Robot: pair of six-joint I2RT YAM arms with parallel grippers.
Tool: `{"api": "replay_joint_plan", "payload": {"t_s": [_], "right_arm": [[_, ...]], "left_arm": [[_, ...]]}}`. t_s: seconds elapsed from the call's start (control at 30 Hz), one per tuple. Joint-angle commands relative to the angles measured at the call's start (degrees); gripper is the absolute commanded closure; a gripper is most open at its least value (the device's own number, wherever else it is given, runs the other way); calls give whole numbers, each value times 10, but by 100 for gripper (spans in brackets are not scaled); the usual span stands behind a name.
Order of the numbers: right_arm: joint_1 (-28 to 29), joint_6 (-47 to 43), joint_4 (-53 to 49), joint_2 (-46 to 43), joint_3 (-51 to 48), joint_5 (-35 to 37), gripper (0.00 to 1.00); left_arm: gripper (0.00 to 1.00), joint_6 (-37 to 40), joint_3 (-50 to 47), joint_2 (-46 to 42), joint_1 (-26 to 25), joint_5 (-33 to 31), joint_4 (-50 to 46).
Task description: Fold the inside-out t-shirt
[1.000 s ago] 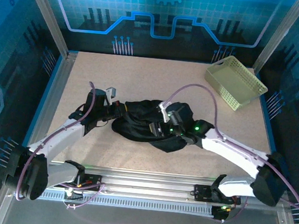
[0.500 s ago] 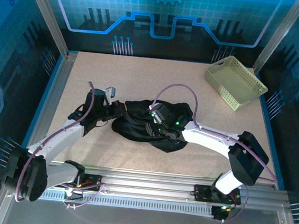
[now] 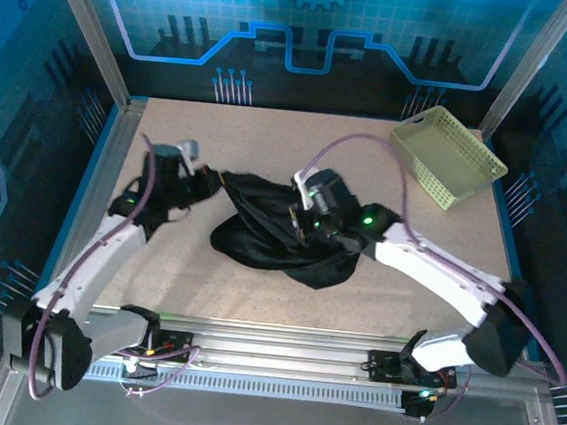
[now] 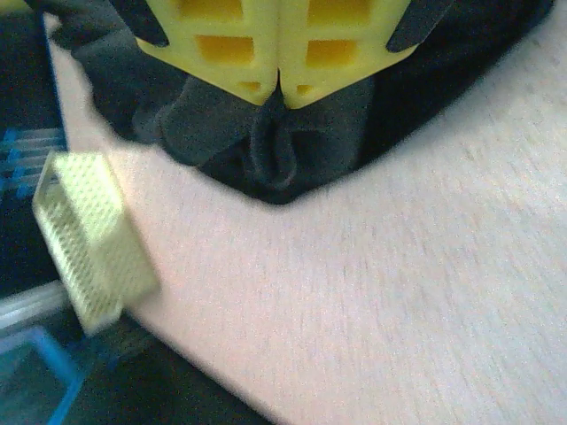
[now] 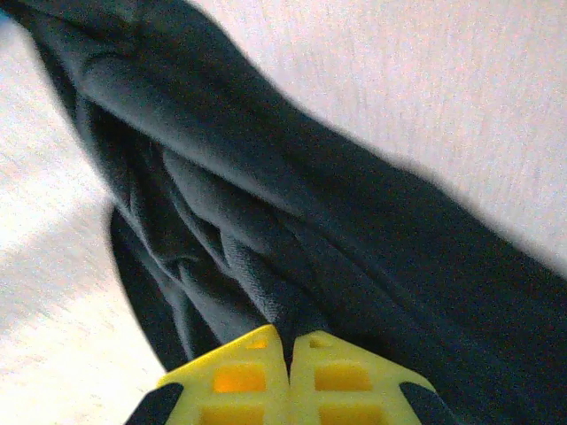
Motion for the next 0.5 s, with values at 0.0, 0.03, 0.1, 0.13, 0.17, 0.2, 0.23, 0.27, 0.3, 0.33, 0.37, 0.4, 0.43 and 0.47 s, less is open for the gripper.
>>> {"api": "replay_joint_plan", "payload": {"t_s": [0.0,0.03,0.1,0.13,0.17,0.2,0.23,0.27,0.3,0.33,0.37,0.4,0.43,0.47], "right_arm": [[-33,-35,-32,-70,88,-43,100],[-46,-30,-31,-81,100,-52,100],[-68,-22,-24,-95,110,-63,100],[-75,-20,-18,-104,109,-63,100],[-81,-19,-14,-109,105,-64,100],[-90,-15,-12,-115,97,-63,100],[-101,-7,-12,-118,87,-60,100],[-114,2,-15,-122,77,-57,100],[-132,15,-18,-126,61,-51,100],[-152,30,-22,-132,42,-50,100],[-170,41,-26,-136,26,-51,100],[-193,54,-30,-141,3,-54,100],[-215,67,-34,-145,-20,-61,100],[-233,76,-37,-150,-40,-63,100]], "left_arm": [[100,-17,92,-62,80,-19,-51],[100,-24,106,-80,96,-18,-48],[100,-26,123,-106,103,-16,-37],[100,-33,126,-113,103,4,-28],[100,-42,123,-117,103,32,-14],[100,-59,112,-118,100,72,9],[100,-72,93,-119,89,105,36],[100,-75,79,-119,70,121,55],[100,-61,66,-118,33,118,59],[100,-35,57,-116,-16,94,48],[100,-15,49,-113,-64,64,34],[100,-6,30,-108,-113,27,28],[100,-12,2,-102,-154,8,41],[100,-26,-27,-95,-182,1,61]]}}
